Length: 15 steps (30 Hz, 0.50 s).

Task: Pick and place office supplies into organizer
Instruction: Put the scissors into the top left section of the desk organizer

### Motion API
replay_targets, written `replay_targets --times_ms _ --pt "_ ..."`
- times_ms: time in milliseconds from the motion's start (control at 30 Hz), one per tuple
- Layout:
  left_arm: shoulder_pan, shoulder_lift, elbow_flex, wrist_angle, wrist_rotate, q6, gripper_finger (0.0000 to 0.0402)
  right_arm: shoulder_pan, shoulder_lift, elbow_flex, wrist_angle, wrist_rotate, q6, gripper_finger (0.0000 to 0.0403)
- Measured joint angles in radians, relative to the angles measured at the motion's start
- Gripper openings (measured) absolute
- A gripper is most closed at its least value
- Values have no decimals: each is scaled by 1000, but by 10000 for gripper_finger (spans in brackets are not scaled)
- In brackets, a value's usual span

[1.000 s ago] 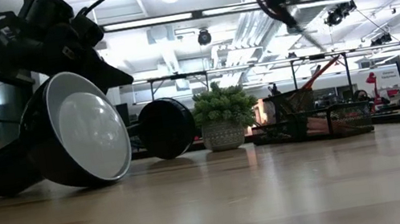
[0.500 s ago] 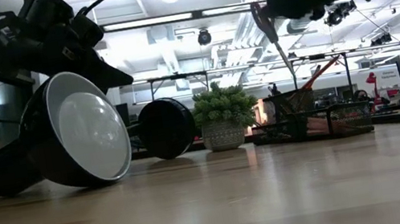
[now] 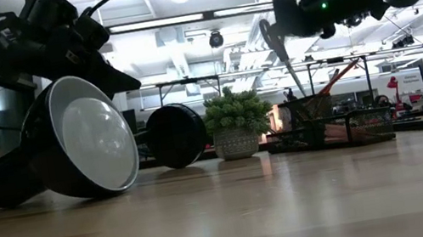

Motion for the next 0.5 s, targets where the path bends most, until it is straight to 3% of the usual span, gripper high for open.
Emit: replay_targets --times_ms 500 --pt "0 0 0 0 0 2 3 -31 139 0 -1 -2 69 66"
